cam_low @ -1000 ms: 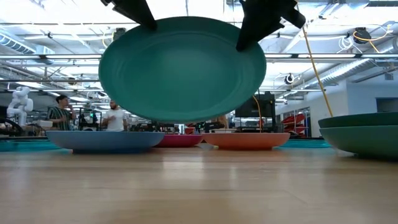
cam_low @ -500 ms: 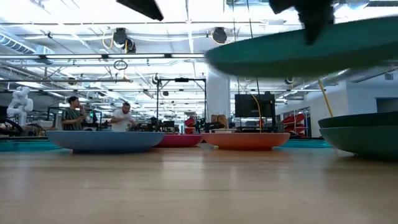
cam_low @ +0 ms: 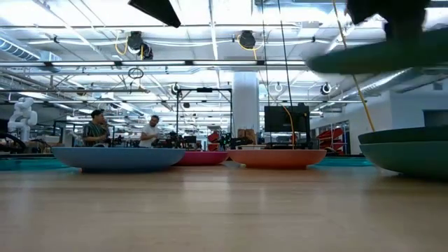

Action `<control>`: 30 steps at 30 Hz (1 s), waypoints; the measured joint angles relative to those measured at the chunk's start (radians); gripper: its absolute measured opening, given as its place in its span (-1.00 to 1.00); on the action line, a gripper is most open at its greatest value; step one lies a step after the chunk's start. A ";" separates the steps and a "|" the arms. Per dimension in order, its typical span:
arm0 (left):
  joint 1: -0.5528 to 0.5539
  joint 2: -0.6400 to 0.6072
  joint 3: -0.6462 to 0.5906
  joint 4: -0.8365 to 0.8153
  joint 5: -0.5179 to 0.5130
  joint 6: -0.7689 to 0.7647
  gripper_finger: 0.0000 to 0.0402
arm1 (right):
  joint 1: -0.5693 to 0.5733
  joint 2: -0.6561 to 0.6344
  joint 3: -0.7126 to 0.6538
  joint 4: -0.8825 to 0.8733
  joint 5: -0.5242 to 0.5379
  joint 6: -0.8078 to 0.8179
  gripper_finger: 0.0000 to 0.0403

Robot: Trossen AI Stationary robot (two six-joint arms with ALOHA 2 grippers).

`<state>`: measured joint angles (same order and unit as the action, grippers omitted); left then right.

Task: Stack plastic plates
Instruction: Stack the green plate on top of the dark green plate

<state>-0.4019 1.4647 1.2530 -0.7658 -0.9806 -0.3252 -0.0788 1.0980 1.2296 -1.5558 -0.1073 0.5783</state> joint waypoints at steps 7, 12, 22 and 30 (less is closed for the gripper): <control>-0.004 0.000 0.000 0.004 0.003 0.003 0.01 | 0.000 -0.123 -0.226 0.055 0.063 0.012 -0.95; -0.003 0.000 0.000 0.006 0.003 0.005 0.01 | -0.001 -0.162 -0.329 0.094 0.085 0.020 -0.81; -0.003 0.000 0.000 0.006 0.003 -0.011 0.01 | 0.000 -0.168 -0.354 0.120 0.086 0.025 -0.35; -0.004 0.001 0.000 0.006 0.065 -0.040 0.01 | 0.017 -0.178 -0.354 0.303 0.218 0.052 -0.23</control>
<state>-0.4057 1.4655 1.2530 -0.7600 -0.9156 -0.3647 -0.0617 0.9203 0.8753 -1.2526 0.1106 0.6301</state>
